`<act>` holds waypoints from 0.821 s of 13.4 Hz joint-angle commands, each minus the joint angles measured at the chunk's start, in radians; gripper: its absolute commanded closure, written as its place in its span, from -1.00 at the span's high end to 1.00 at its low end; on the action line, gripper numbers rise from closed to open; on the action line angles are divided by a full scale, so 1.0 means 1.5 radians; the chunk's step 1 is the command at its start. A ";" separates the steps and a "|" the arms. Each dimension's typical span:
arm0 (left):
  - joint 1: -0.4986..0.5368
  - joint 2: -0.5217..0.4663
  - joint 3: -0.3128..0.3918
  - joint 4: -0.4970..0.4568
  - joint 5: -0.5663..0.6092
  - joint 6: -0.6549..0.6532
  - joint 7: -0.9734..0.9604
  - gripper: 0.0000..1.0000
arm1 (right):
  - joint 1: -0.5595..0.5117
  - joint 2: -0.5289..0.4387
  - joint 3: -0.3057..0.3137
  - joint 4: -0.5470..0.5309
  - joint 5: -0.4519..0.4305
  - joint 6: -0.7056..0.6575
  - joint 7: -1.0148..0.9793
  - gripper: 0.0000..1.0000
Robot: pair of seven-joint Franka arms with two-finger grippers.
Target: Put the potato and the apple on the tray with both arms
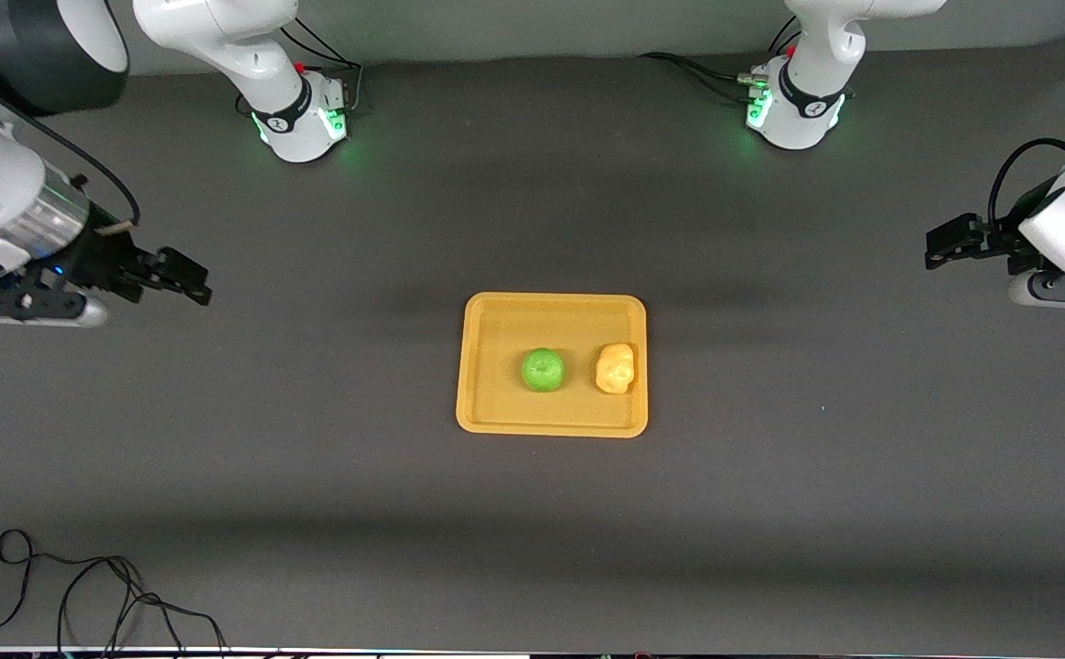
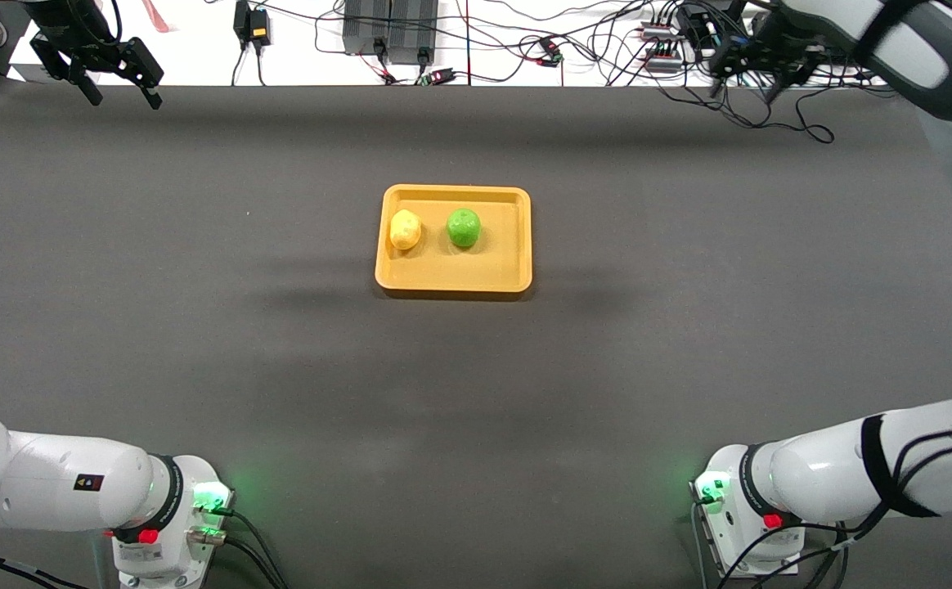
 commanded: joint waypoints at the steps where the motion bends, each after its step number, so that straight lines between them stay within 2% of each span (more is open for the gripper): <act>1: -0.008 0.002 0.005 0.011 0.008 0.002 -0.003 1.00 | -0.023 -0.065 0.016 -0.073 -0.026 0.012 -0.020 1.00; 4: -0.008 0.002 0.004 0.011 0.008 0.002 -0.003 1.00 | -0.028 -0.046 0.023 -0.069 -0.046 0.012 -0.027 1.00; 6: -0.008 0.002 0.004 0.011 0.008 0.003 -0.003 1.00 | -0.040 -0.048 0.035 -0.062 -0.037 -0.002 -0.030 1.00; 11: -0.008 0.002 0.004 0.012 0.008 0.005 -0.003 1.00 | -0.043 -0.053 0.031 -0.021 -0.018 -0.046 -0.033 1.00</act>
